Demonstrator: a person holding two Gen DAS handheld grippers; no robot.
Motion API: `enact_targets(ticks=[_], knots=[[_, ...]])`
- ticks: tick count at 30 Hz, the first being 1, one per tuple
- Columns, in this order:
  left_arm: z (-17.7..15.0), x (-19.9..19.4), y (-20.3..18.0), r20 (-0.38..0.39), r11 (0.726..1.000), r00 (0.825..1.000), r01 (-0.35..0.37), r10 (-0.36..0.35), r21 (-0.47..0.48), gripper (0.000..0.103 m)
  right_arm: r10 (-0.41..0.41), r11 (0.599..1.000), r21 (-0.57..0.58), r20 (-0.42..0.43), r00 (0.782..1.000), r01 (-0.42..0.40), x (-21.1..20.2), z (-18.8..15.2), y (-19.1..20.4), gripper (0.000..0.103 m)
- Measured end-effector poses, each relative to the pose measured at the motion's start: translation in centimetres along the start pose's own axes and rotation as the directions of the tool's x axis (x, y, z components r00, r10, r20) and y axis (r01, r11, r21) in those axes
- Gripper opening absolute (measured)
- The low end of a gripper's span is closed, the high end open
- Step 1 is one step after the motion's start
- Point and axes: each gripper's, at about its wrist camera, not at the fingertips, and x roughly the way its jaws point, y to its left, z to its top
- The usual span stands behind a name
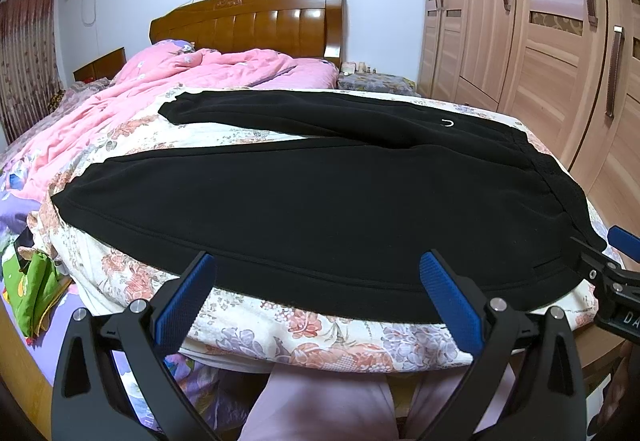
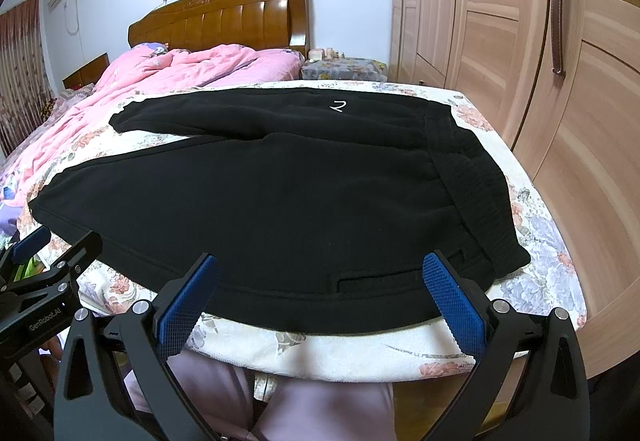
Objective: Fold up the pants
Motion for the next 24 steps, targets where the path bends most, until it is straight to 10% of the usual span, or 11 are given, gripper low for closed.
enact_targets(ticks=[24], knots=[[-0.4,2.2,0.2,-0.082,0.999,0.997,0.013,-0.010,0.036,0.102,0.035,0.999,0.010,-0.022,0.999,-0.035,1.8,1.7,-1.3,0.099]])
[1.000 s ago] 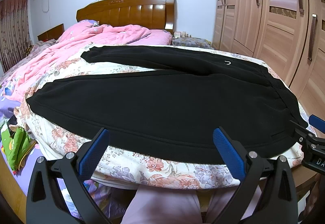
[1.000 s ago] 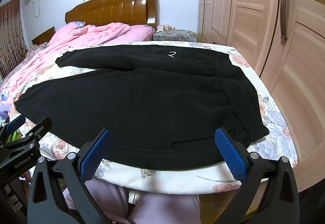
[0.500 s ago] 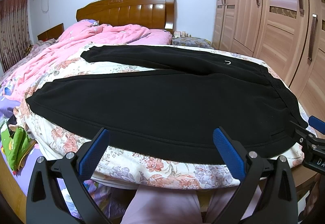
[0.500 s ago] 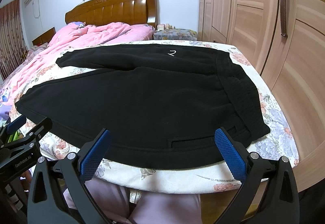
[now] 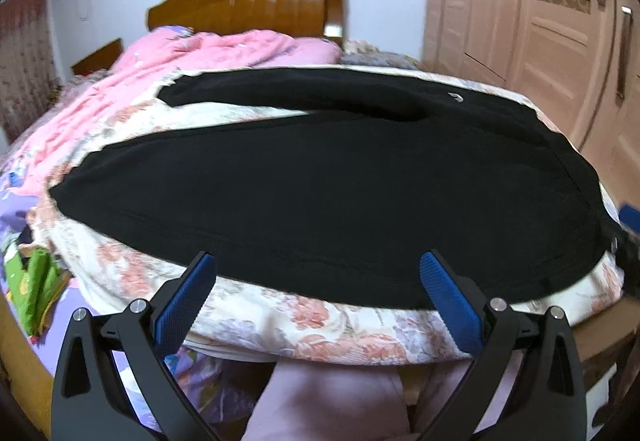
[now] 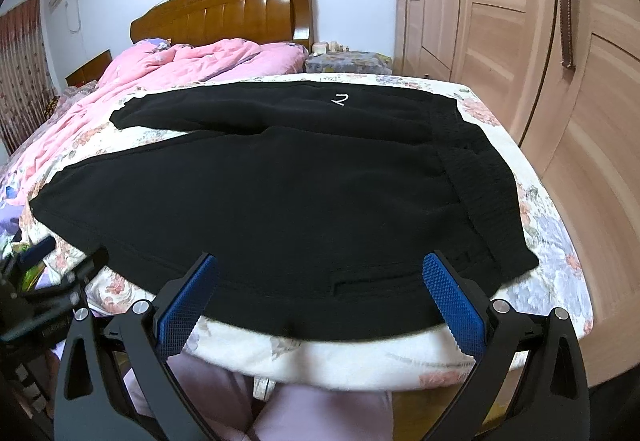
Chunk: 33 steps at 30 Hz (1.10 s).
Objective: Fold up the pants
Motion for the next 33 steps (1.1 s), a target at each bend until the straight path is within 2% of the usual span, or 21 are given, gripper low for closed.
enact_targets(ticks=[2,5,7,9,12,14,15,16,17,20,22,24,25,26,27,28,31,32,33], knots=[[0.6,0.2,0.2,0.018,0.996,0.996,0.086,-0.086,0.015,0.102,0.028,1.000,0.005,0.003,1.000,-0.028,0.7,1.3,-0.8,0.099],[3.5,1.3,0.5,0.015,0.991,0.992,0.128,-0.129,0.036,0.102,0.089,0.996,-0.013,0.022,0.996,-0.089,2.1,4.7,-2.2,0.099],[6.5,2.7,0.5,-0.008,0.982,0.986,0.167,-0.167,0.084,0.102,0.140,0.989,-0.055,0.056,0.989,-0.137,3.2,7.3,-3.0,0.099],[9.5,4.3,-0.1,-0.013,0.979,0.989,0.145,-0.144,0.142,0.102,0.174,0.977,-0.131,0.051,0.983,-0.166,4.8,9.5,-3.3,0.099],[14.9,8.0,-1.4,-0.008,0.954,0.995,0.099,-0.101,0.284,0.102,0.124,0.953,-0.273,-0.051,0.991,-0.133,9.7,13.2,-3.2,0.099],[18.7,12.0,-1.8,-0.066,0.934,0.992,0.120,-0.103,0.335,0.102,0.155,0.940,-0.292,-0.102,0.983,-0.179,13.5,15.8,-3.8,0.099],[20.8,14.8,-1.8,-0.137,0.936,0.985,0.144,-0.105,0.322,0.102,0.184,0.935,-0.285,-0.117,0.976,-0.210,15.7,17.4,-4.2,0.099],[21.8,16.3,-1.7,-0.176,0.937,0.979,0.158,-0.107,0.310,0.102,0.198,0.934,-0.275,-0.129,0.972,-0.227,17.1,18.3,-4.3,0.099],[23.7,19.2,-1.6,-0.239,0.937,0.962,0.198,-0.130,0.289,0.101,0.218,0.933,-0.260,-0.148,0.965,-0.250,18.9,19.4,-4.8,0.099],[27.3,24.7,-1.3,-0.300,0.928,0.934,0.274,-0.193,0.254,0.101,0.259,0.927,-0.220,-0.211,0.943,-0.304,25.0,22.4,-6.1,0.099],[29.2,27.6,-1.5,-0.327,0.905,0.912,0.339,-0.250,0.255,0.101,0.271,0.919,-0.221,-0.244,0.931,-0.326,28.1,23.4,-6.3,0.099],[30.9,29.5,-1.5,-0.300,0.862,0.889,0.427,-0.345,0.274,0.101,0.285,0.901,-0.242,-0.297,0.912,-0.360,31.2,24.0,-6.5,0.099],[31.5,30.2,-1.6,-0.289,0.836,0.873,0.469,-0.392,0.285,0.101,0.294,0.893,-0.248,-0.313,0.903,-0.376,32.0,24.0,-6.6,0.099],[32.2,31.1,-1.8,-0.288,0.799,0.850,0.519,-0.442,0.303,0.101,0.308,0.879,-0.257,-0.338,0.890,-0.401,32.9,24.1,-6.6,0.098],[32.6,32.0,-1.9,-0.298,0.770,0.833,0.549,-0.467,0.326,0.101,0.316,0.869,-0.265,-0.354,0.880,-0.418,33.5,24.0,-6.6,0.095],[32.7,32.3,-2.4,-0.305,0.754,0.827,0.558,-0.472,0.346,0.101,0.323,0.858,-0.272,-0.374,0.869,-0.436,34.0,24.0,-6.8,0.094],[33.0,34.1,-4.0,-0.339,0.702,0.828,0.559,-0.446,0.441,0.098,0.359,0.828,-0.281,-0.397,0.844,-0.485,34.2,24.2,-7.2,0.089],[33.2,34.7,-4.0,-0.366,0.671,0.809,0.587,-0.460,0.453,0.092,0.363,0.824,-0.283,-0.400,0.841,-0.490,34.2,24.2,-7.3,0.085],[33.4,35.2,-3.9,-0.389,0.649,0.792,0.610,-0.471,0.455,0.086,0.368,0.818,-0.289,-0.404,0.838,-0.498,34.0,24.3,-7.4,0.076]])
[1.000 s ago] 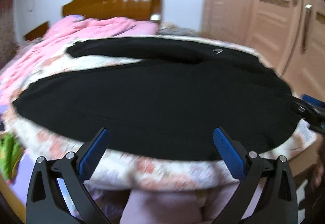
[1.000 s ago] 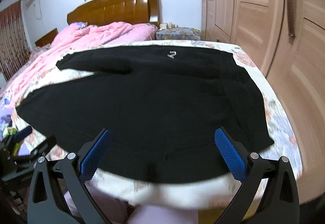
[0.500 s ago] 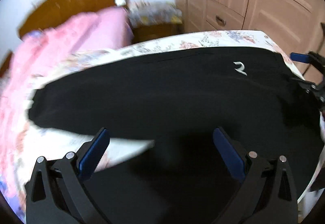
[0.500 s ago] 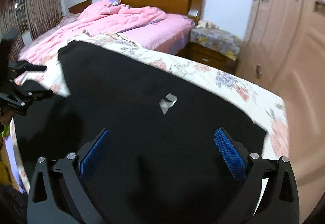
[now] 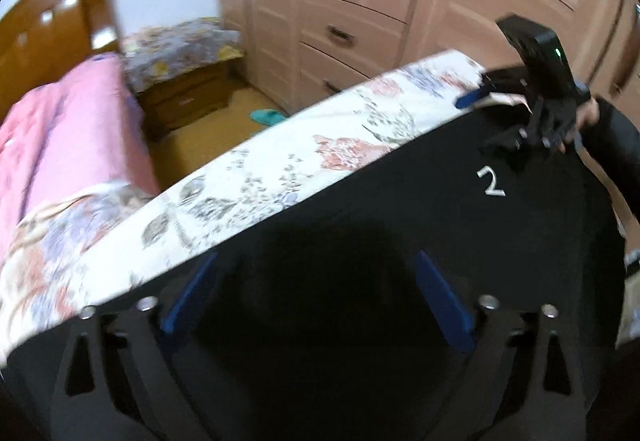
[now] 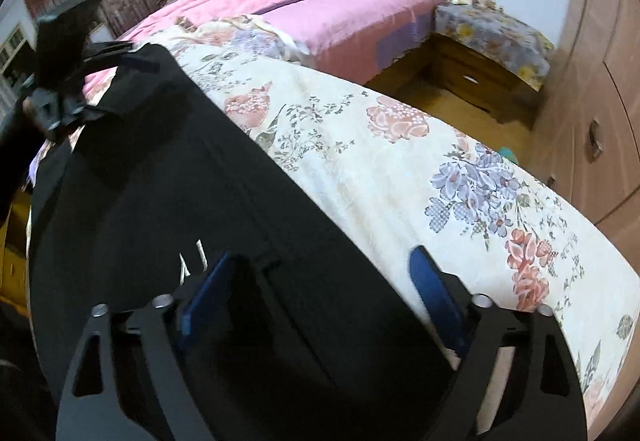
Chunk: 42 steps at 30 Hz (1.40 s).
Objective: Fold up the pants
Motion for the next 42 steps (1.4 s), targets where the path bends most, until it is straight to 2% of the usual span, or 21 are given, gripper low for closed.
enact_targets(ticks=[1,2,5,7,13,18,21,23,25,26,28,31,32,34,37,40,42], knots=[[0.3,0.6,0.5,-0.014,0.999,0.999,0.029,-0.029,0.019,0.082,0.023,1.000,-0.014,-0.004,1.000,-0.023,-0.2,-0.1,0.1,0.069],[0.5,0.9,0.8,-0.024,0.999,0.999,0.040,-0.040,0.031,0.076,0.042,0.999,-0.024,-0.009,0.999,-0.042,-0.4,-0.1,0.2,0.058],[0.7,2.2,1.2,-0.075,0.994,0.995,0.071,-0.065,0.084,0.065,0.022,0.998,-0.055,0.000,1.000,-0.022,-1.2,-0.5,0.8,0.044],[0.9,2.8,1.7,-0.095,0.990,0.991,0.103,-0.094,0.099,0.060,-0.028,0.997,-0.075,0.032,0.999,0.031,-2.3,-0.7,1.2,0.008],[2.0,3.6,2.2,-0.098,0.978,0.986,0.151,-0.137,0.143,0.060,-0.104,0.981,-0.150,0.129,0.986,0.123,-5.6,-1.4,3.6,0.008],[3.1,4.2,2.0,-0.101,0.967,0.981,0.181,-0.164,0.179,0.062,-0.077,0.977,-0.182,0.197,0.977,0.114,-8.6,-2.2,6.2,0.008],[3.4,4.3,1.7,-0.122,0.953,0.969,0.234,-0.213,0.192,0.062,-0.080,0.971,-0.203,0.215,0.973,0.124,-9.9,-2.4,7.9,0.008],[3.3,4.5,1.5,-0.163,0.933,0.945,0.311,-0.283,0.183,0.060,-0.089,0.968,-0.210,0.230,0.969,0.139,-10.6,-2.6,9.0,0.008],[2.9,4.2,1.2,-0.183,0.918,0.927,0.358,-0.327,0.173,0.033,-0.095,0.968,-0.206,0.235,0.967,0.146,-11.1,-2.9,9.6,0.008],[2.6,3.6,1.0,-0.178,0.919,0.929,0.354,-0.325,0.175,0.019,-0.103,0.967,-0.203,0.232,0.967,0.152,-11.0,-2.8,9.9,0.008],[2.1,1.7,0.4,-0.144,0.930,0.950,0.303,-0.277,0.211,0.014,-0.130,0.964,-0.199,0.229,0.965,0.177,-11.2,-3.3,10.4,0.008],[1.5,-3.2,-2.1,-0.057,0.947,0.987,0.157,-0.147,0.279,0.013,-0.152,0.962,-0.186,0.251,0.956,0.202,-12.2,-4.0,11.7,0.008],[0.9,-5.9,-4.0,-0.008,0.946,0.997,0.076,-0.078,0.316,0.013,-0.155,0.962,-0.179,0.271,0.950,0.208,-13.1,-4.4,12.3,0.008],[-0.3,-9.7,-7.3,0.053,0.929,0.999,-0.031,0.012,0.369,0.012,-0.149,0.963,-0.170,0.307,0.940,0.208,-14.8,-5.4,13.7,0.008],[-4.6,-16.0,-14.0,0.131,0.886,0.986,-0.151,0.104,0.438,0.012,-0.129,0.966,-0.166,0.354,0.926,0.198,-17.6,-8.1,16.5,0.008],[-8.7,-19.3,-18.6,0.165,0.872,0.977,-0.197,0.136,0.449,0.011,-0.101,0.968,-0.178,0.366,0.925,0.176,-18.9,-11.7,19.8,0.008],[-12.5,-20.1,-22.1,0.154,0.882,0.979,-0.188,0.133,0.433,0.011,-0.094,0.971,-0.173,0.348,0.933,0.163,-18.8,-14.2,21.6,0.008]])
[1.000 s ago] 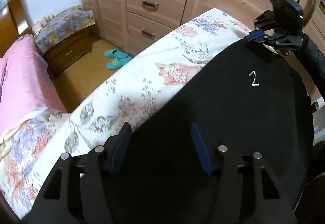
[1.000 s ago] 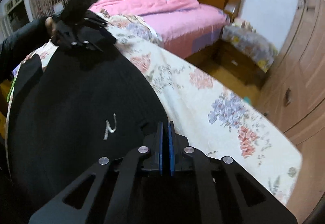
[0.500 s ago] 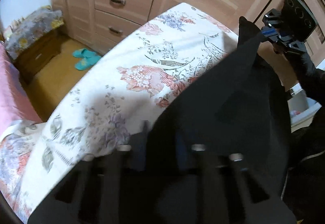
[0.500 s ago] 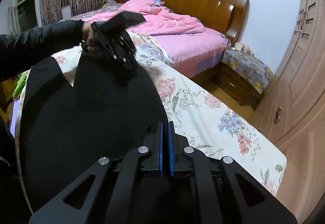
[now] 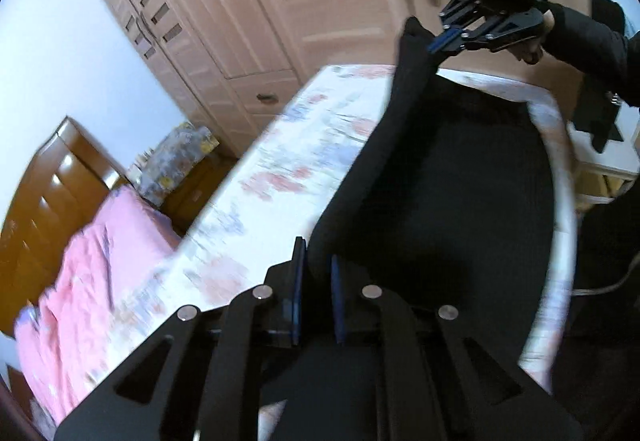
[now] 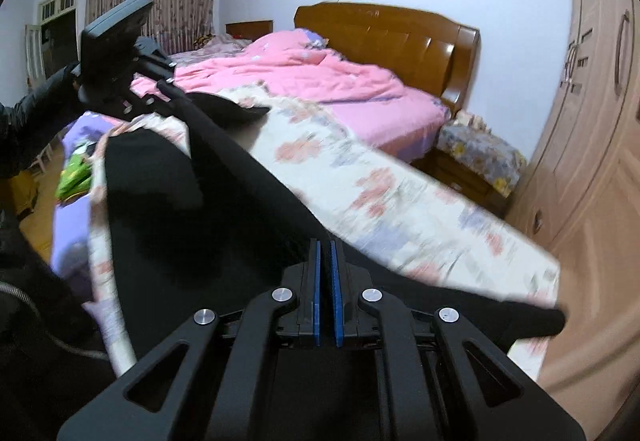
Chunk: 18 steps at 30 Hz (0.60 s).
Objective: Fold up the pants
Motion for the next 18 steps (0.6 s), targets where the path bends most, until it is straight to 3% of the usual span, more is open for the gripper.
enact_targets(ticks=[4,6,9,12,14,16,18], knots=[[-3.4,0.8,-7.0,-0.057,0.999,0.998,0.026,-0.027,-0.025,0.011,0.035,0.998,0.047,-0.075,0.997,-0.031,-0.8,-5.1,4.3,0.008],[-5.7,2.3,-9.3,-0.081,0.996,0.996,0.042,-0.048,-0.080,0.011,0.056,0.995,0.084,-0.099,0.994,-0.047,-0.9,-7.0,5.7,0.008],[-8.2,4.5,-10.3,-0.103,0.986,0.992,0.050,-0.067,-0.156,0.011,0.057,0.990,0.139,-0.156,0.986,-0.036,0.7,-10.1,7.6,0.008],[-9.3,5.8,-10.5,-0.078,0.970,0.994,0.052,-0.073,-0.239,0.015,0.052,0.977,0.214,-0.150,0.987,-0.019,1.4,-11.7,8.3,0.009],[-9.4,5.7,-10.2,-0.054,0.957,0.997,0.044,-0.062,-0.286,0.018,0.047,0.957,0.289,-0.124,0.991,-0.009,1.0,-12.1,7.6,0.019],[-9.3,5.2,-10.0,-0.018,0.936,0.997,0.059,-0.069,-0.348,0.032,-0.001,0.943,0.332,-0.114,0.994,0.039,0.0,-12.2,7.1,0.056],[-9.5,4.2,-10.1,0.001,0.922,0.999,0.049,-0.053,-0.383,0.066,-0.020,0.926,0.375,-0.083,0.996,0.050,-1.4,-12.5,6.8,0.062]])
